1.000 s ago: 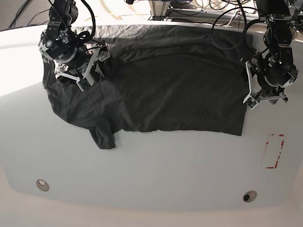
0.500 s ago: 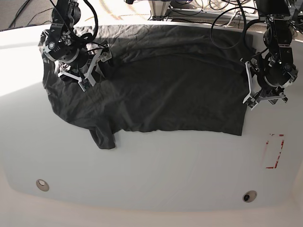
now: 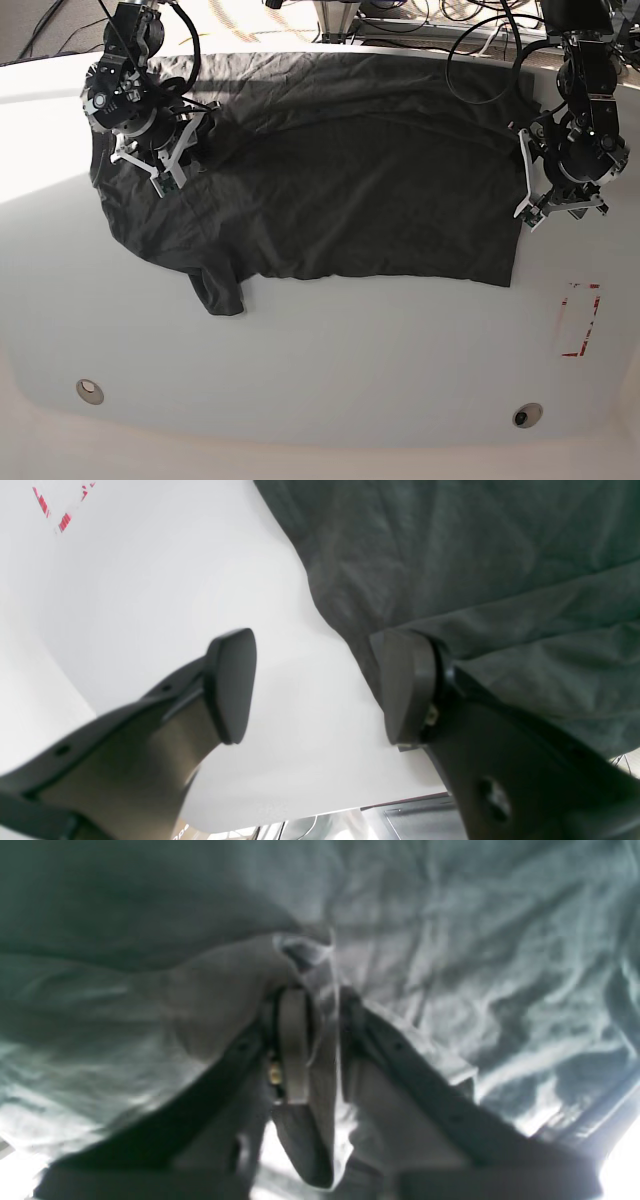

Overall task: Layout the t-shirt on the table in an organized manner, then fold the t-shirt properly
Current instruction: 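Pinch the shirt body with the right gripper and drag it toward the edge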

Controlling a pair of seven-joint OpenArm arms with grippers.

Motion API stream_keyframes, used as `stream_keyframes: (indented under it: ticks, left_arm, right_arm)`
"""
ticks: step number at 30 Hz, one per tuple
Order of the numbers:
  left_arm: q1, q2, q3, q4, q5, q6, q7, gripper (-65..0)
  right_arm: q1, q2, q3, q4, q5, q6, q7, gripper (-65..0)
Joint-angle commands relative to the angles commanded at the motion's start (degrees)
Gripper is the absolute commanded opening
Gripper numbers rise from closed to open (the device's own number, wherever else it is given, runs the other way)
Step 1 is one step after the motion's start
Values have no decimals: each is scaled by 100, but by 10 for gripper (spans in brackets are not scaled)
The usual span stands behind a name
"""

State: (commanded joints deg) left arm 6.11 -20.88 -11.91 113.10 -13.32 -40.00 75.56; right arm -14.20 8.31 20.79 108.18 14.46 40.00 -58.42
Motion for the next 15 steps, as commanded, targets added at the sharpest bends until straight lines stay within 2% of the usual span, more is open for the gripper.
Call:
stream_keyframes:
  ticks: [3,15]
  left_arm:
    - [0,0,0,0,0,0,0,-283]
    - [9,0,0,0,-9,0,0,-283]
  right_arm:
    - [0,114,-9,26,9,0,0,-625]
    - [167,141,-62,53,53,0,-35,-626]
